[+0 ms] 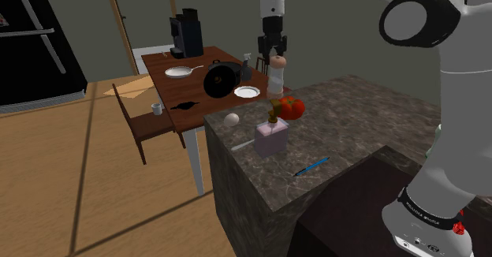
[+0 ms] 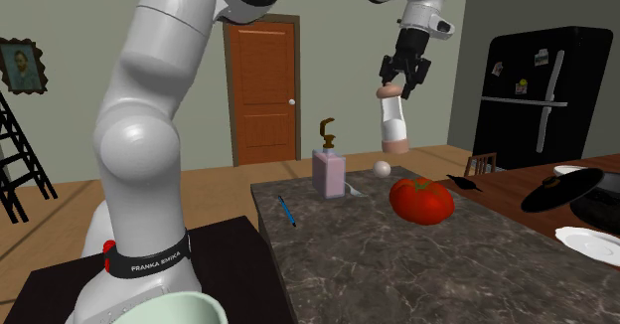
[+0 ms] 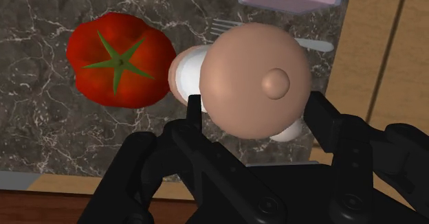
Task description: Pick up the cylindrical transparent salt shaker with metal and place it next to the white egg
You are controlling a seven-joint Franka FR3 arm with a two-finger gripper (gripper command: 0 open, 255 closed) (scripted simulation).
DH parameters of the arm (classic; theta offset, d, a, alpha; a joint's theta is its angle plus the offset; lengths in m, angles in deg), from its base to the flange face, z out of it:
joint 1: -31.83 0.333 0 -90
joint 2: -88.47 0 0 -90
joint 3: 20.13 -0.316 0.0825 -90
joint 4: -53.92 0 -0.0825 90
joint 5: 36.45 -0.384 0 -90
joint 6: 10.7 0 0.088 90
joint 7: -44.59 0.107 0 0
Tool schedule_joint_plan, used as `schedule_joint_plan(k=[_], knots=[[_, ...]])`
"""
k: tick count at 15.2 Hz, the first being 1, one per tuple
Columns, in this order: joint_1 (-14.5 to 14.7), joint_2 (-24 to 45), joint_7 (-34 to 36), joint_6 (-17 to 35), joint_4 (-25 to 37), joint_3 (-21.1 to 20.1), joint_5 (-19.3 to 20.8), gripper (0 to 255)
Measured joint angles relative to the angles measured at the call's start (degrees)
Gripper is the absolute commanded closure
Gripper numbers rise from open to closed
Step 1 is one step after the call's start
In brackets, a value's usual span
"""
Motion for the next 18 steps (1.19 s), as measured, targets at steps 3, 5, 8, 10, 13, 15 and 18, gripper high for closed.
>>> schedule_joint_plan(k=[3, 5, 8, 10, 13, 15, 18], knots=[[0.24, 7.53, 2.42, -2.72, 10.49, -0.99, -1.39, 255], [0.60, 8.60, 2.86, -1.82, 10.66, -1.19, -1.56, 255], [1.11, 8.08, 2.77, 1.00, 7.33, -1.19, -1.47, 255], [1.21, 8.05, 2.57, 2.41, 5.89, -1.17, -1.44, 255], [1.53, 7.25, 2.17, 5.32, 2.13, -1.10, -1.30, 255], [1.74, 7.07, 2.06, 6.88, 0.39, -1.11, -1.28, 255], [1.92, 6.83, 1.68, 9.37, -2.38, -1.08, -1.25, 255]])
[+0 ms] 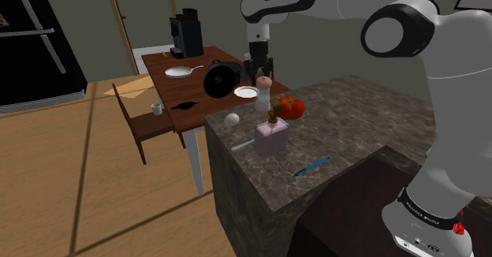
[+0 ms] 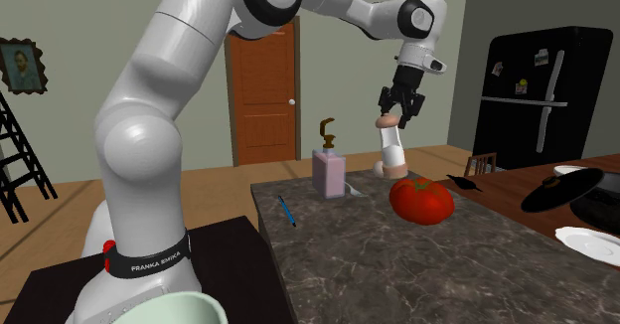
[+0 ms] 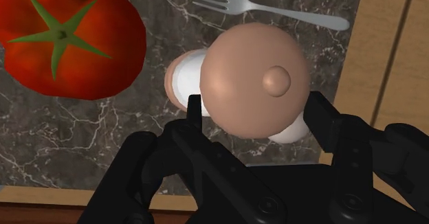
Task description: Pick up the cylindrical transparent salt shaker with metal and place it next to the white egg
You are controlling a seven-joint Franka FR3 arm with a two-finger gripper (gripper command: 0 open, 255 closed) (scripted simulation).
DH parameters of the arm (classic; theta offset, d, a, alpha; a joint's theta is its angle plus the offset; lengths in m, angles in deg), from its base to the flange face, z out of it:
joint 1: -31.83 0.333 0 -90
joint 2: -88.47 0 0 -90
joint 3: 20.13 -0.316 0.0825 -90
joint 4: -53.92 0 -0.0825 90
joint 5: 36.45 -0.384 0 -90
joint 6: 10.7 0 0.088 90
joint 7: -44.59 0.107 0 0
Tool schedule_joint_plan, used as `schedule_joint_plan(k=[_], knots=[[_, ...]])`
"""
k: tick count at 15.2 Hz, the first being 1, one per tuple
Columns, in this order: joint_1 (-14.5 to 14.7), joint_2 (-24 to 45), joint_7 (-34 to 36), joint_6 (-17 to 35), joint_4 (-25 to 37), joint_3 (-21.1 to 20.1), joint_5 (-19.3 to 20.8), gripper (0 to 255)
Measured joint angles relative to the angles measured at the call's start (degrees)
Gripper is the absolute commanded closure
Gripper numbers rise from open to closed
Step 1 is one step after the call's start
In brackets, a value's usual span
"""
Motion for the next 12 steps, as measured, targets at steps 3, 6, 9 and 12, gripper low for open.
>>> schedule_joint_plan(k=[3, 6, 9, 12], knots=[[0.25, -0.01, -0.21, 2.41, -2.44, -0.04, -0.03, 255], [0.44, -0.18, -0.49, 4.66, -4.89, -0.04, -0.04, 255], [0.43, 0.28, -0.73, 6.02, -5.81, -0.06, -0.11, 255], [0.46, 0.23, -0.77, 6.33, -6.16, -0.06, -0.12, 255]])
